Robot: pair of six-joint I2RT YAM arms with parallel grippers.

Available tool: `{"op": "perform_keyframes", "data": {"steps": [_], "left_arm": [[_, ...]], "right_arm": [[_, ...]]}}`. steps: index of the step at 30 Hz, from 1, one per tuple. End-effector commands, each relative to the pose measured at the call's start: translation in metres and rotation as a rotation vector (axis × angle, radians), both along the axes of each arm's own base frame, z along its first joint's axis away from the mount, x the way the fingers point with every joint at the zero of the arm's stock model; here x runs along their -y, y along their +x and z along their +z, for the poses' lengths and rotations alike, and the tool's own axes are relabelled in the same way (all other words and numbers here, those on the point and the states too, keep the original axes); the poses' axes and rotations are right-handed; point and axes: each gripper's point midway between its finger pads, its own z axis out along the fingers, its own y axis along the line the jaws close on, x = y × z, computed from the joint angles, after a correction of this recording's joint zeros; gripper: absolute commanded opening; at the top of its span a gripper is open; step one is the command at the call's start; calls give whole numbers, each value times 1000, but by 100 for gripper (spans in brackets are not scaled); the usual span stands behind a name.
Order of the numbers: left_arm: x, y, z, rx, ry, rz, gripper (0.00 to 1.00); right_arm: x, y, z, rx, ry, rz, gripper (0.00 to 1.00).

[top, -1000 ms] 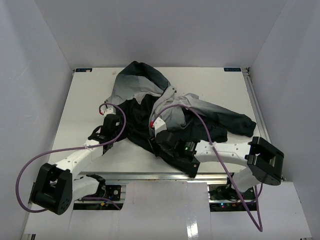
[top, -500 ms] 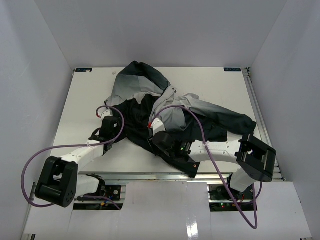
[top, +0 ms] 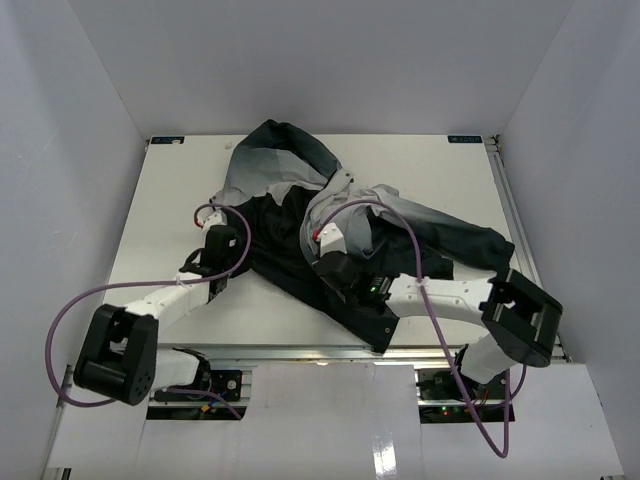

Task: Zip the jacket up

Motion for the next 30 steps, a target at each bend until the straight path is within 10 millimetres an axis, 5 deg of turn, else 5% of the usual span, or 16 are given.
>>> {"op": "perform_keyframes", "data": {"steps": [1, 8, 17, 25, 30], "left_arm": [[-20, 8, 66, 164, 23, 88, 0], [-44, 0, 102, 198, 80, 194, 0], [-84, 13, 149, 216, 261, 348, 0], [-144, 16, 154, 87, 528, 388, 0], [-176, 21, 193, 131, 579, 425, 0]], "right_arm": [[48, 38, 57, 122, 100, -190, 8], [115, 45, 107, 215, 89, -361, 8], [213, 34, 107, 205, 88, -612, 8], [224, 51, 126, 194, 14, -629, 8], [249, 61, 148, 192, -45, -701, 8]]}}
